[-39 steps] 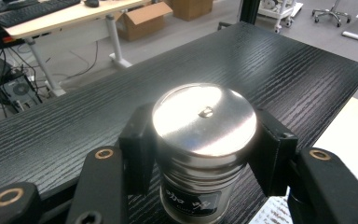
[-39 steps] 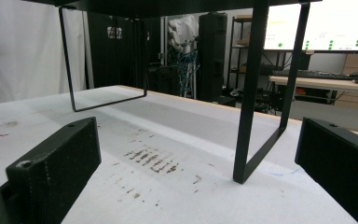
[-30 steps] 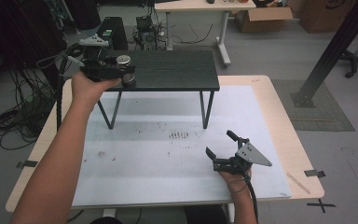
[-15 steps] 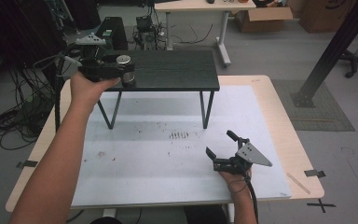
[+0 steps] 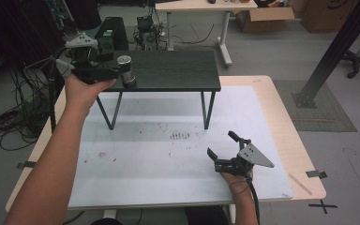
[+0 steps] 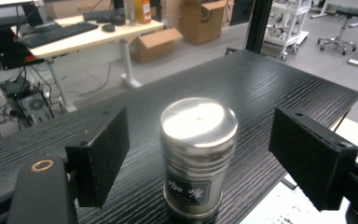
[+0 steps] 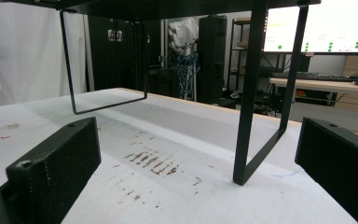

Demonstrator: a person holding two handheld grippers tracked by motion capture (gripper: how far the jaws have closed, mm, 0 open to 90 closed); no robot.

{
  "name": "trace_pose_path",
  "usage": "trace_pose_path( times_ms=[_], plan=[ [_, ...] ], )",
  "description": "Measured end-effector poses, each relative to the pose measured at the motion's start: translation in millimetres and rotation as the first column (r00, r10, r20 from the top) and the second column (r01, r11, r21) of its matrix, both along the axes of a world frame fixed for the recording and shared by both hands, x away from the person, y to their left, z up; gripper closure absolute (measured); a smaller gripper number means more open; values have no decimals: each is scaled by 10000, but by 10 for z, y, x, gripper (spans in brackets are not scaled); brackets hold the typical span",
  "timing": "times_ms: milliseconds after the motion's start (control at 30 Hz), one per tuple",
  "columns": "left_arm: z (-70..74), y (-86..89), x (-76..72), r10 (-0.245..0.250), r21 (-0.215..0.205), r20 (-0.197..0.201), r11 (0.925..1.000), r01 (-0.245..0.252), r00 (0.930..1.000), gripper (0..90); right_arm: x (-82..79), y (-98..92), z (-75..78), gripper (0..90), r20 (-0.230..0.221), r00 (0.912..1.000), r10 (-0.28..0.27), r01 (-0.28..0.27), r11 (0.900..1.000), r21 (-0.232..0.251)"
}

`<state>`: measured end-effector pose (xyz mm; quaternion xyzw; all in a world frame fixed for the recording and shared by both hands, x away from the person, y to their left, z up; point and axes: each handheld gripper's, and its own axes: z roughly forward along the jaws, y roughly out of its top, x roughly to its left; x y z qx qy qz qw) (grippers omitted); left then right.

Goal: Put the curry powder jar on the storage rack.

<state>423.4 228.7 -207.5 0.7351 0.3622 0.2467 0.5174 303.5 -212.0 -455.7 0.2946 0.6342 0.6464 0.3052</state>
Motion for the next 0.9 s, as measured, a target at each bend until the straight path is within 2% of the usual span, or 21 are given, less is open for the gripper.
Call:
trace_pose_path(
  times_ms=[400,567,767,833,867,900],
  plan=[
    [-16,82,-116,395,-77,61,9992,-395,9992,101,-1,-3,-1,0,9,10000,6,-6,10000,51],
    [-30,187,-228,186,-413,86,9990,-182,9998,69,-1,-4,-1,0,3,10000,11,-11,10000,48],
    [-56,313,-346,212,-713,266,9973,-193,9994,52,1,-5,-1,0,5,10000,12,-12,10000,54],
    [-77,370,-384,64,-1013,270,9949,-36,9996,40,1,-5,-1,0,-1,10000,11,-11,10000,51],
    [-77,370,-384,64,-1013,270,9949,-36,9996,36,1,-5,-1,0,-1,10000,11,-11,10000,51],
    [-99,419,-418,-50,-1303,239,9914,81,9997,33,2,-5,-1,0,-10,10000,13,-13,10000,57]
  ],
)
